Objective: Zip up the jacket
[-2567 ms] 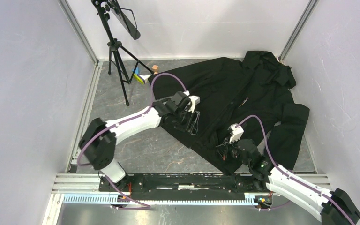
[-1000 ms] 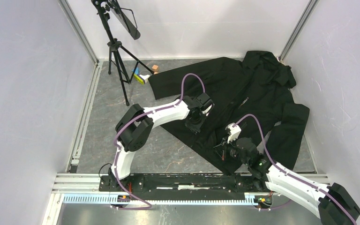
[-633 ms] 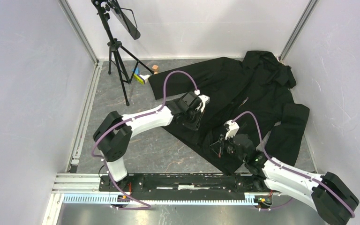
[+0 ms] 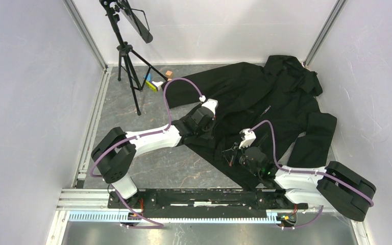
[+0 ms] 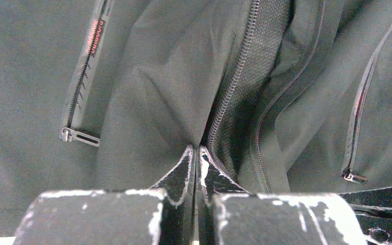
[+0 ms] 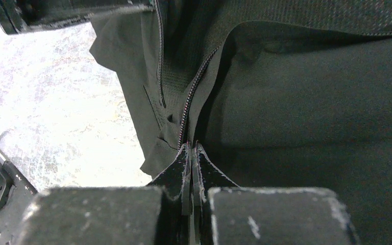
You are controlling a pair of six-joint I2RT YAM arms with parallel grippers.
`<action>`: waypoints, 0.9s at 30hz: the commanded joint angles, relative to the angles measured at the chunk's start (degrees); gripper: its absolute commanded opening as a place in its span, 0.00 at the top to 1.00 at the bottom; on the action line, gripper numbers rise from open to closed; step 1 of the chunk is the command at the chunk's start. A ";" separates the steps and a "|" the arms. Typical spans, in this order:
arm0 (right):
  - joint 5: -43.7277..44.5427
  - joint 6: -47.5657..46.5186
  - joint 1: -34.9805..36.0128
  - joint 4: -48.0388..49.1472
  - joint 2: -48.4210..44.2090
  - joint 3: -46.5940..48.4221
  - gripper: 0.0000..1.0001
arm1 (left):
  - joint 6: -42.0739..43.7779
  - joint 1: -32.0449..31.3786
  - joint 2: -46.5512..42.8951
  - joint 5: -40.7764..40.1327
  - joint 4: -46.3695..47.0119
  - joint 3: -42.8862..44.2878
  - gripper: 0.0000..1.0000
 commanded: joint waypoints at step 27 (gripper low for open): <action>-7.73 -9.19 0.31 0.44 -16.83 -3.33 1.00 | -17.90 0.18 -3.32 23.35 5.50 -2.05 0.51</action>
